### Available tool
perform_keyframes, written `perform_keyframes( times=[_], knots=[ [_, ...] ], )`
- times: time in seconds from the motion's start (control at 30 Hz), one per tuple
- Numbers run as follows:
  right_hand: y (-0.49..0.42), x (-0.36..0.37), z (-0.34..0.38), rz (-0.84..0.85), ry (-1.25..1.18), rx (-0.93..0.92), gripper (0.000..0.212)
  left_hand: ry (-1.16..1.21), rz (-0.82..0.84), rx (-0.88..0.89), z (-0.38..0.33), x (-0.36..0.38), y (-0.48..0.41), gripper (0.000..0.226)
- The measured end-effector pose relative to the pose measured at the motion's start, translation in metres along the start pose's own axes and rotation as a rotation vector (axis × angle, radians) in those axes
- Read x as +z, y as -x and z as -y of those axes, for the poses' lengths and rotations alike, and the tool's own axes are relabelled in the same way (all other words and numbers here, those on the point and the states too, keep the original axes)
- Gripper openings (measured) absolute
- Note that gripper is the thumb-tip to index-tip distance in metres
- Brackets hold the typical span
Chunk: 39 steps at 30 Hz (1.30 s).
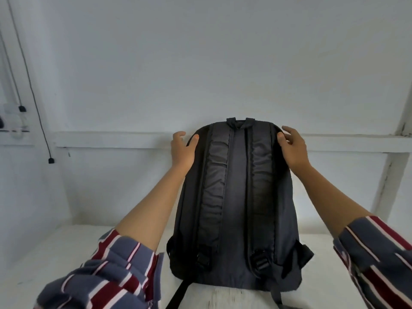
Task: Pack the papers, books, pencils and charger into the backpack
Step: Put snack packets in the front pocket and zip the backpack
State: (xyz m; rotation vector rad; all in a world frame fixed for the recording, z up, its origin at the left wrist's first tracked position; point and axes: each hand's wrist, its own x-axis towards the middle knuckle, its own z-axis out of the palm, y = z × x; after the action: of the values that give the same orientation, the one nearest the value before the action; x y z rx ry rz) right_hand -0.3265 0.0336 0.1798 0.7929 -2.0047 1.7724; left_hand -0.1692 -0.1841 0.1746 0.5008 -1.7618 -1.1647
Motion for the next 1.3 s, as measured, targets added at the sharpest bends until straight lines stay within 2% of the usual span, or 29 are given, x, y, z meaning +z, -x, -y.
perform_keyframes(
  times=[0.1,0.23,0.33,0.4,0.47,0.6,0.77,0.93,1.17,1.3],
  knots=[
    [0.012,-0.008,-0.021,0.045,-0.022,0.131,0.054,-0.046,0.104,-0.12,0.024,-0.004,0.009,0.034],
    [0.023,-0.008,-0.04,0.101,0.048,0.253,0.066,-0.062,0.249,-0.199,0.038,0.001,0.013,0.068],
    [0.02,-0.001,-0.041,0.168,-0.036,0.329,0.07,0.064,0.252,-0.277,0.038,0.008,0.013,0.074],
    [0.015,0.008,-0.039,0.186,-0.128,0.391,0.065,0.168,0.21,-0.332,0.038,0.015,0.011,0.072],
    [0.012,0.018,-0.04,0.121,-0.193,0.412,0.049,0.248,0.146,-0.371,0.039,0.022,0.008,0.066],
    [0.013,0.037,-0.049,-0.095,-0.186,0.366,0.04,0.336,0.049,-0.366,0.044,0.03,0.002,0.032],
    [0.011,0.037,-0.03,-0.197,-0.357,0.219,0.021,0.462,-0.092,-0.257,0.032,0.034,-0.002,0.042],
    [0.002,0.031,-0.008,-0.234,-0.424,0.086,0.015,0.547,-0.137,-0.125,0.01,0.034,-0.008,0.048],
    [-0.002,0.03,-0.015,-0.21,-0.529,0.147,0.019,0.594,-0.137,-0.142,0.004,0.04,-0.005,0.055],
    [-0.002,0.035,-0.016,-0.216,-0.561,0.091,0.018,0.589,-0.187,-0.099,0.008,0.046,-0.014,0.053]
  ],
)
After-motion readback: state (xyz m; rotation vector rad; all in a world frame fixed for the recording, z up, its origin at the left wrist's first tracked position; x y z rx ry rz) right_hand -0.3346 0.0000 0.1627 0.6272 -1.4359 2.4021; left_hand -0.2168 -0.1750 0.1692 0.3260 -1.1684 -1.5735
